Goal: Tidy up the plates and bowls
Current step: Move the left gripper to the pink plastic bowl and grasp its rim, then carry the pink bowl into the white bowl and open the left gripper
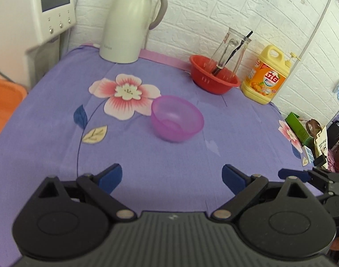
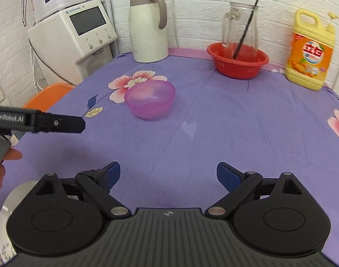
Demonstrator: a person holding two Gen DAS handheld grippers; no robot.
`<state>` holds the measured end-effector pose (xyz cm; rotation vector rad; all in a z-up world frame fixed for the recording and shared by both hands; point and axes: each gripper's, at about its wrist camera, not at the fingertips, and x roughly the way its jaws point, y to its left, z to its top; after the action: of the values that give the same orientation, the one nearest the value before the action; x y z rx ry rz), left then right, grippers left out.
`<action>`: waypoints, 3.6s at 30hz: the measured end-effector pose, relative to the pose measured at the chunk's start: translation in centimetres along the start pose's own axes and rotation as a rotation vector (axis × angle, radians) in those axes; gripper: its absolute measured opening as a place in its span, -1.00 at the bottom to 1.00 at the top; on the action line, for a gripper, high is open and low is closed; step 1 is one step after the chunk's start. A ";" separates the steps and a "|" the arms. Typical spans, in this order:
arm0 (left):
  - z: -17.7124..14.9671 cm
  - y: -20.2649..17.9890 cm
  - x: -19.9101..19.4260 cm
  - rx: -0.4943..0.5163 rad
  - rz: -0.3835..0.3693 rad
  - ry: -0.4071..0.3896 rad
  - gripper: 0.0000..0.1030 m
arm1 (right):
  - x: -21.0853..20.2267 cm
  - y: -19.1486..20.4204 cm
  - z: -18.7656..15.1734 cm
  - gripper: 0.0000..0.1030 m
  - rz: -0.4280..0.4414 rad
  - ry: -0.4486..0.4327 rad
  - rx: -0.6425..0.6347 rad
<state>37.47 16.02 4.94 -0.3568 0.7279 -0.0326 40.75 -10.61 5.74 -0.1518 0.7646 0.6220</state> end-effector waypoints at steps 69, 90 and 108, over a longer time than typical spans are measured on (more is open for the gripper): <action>-8.1 -14.5 -1.1 0.010 -0.309 0.126 -0.23 | -8.6 0.0 -7.1 0.57 -0.132 0.058 0.094; -13.3 -15.9 -3.8 0.188 -0.309 0.060 0.33 | -13.9 0.2 -13.9 0.82 -0.121 -0.062 0.130; -16.8 -13.5 -9.1 0.153 -0.152 -0.216 0.90 | -15.6 1.8 -20.0 1.00 -0.266 -0.329 0.283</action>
<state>20.87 -0.42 3.73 -0.2641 0.4797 -0.1896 19.05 -23.49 2.24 0.1070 0.4945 0.2711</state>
